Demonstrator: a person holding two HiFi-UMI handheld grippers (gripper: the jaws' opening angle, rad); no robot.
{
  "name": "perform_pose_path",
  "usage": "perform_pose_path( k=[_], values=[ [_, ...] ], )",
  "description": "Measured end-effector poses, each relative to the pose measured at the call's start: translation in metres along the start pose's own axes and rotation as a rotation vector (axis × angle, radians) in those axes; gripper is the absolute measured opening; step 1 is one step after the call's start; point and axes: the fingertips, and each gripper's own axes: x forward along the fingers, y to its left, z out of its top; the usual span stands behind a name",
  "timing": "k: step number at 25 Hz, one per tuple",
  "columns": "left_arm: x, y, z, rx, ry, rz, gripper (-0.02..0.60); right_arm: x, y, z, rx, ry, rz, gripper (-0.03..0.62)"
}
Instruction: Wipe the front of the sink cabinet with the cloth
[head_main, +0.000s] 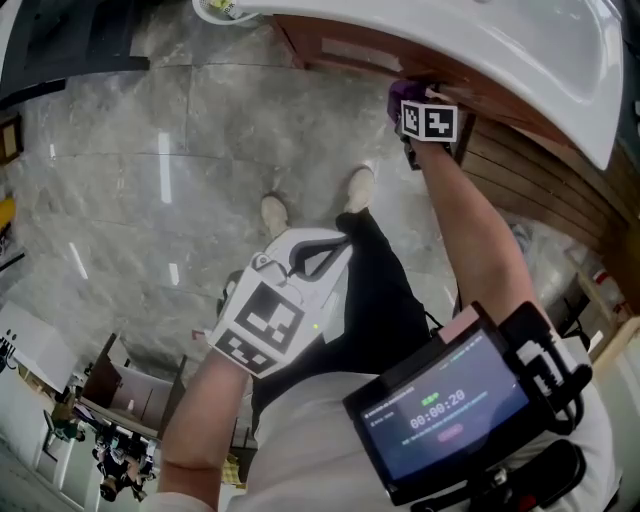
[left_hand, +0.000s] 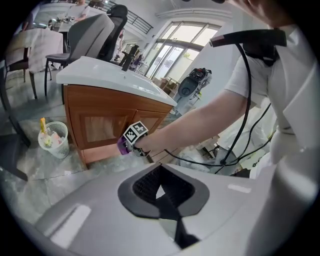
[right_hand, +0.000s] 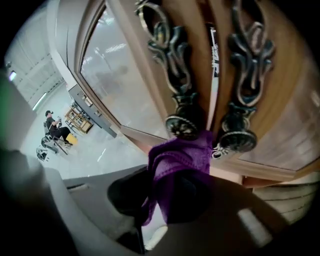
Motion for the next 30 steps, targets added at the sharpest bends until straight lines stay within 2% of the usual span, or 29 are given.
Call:
perform_pose_path(
  k=[11, 30],
  values=[
    [-0.041, 0.03, -0.031, -0.045, -0.03, 0.028, 0.006, 0.037, 0.08, 0.038, -0.082, -0.008, 0.059, 0.082],
    [-0.116, 0.05, -0.086, -0.126, -0.098, 0.108, 0.006, 0.07, 0.213, 0.075, -0.185, -0.012, 0.139, 0.081]
  ],
)
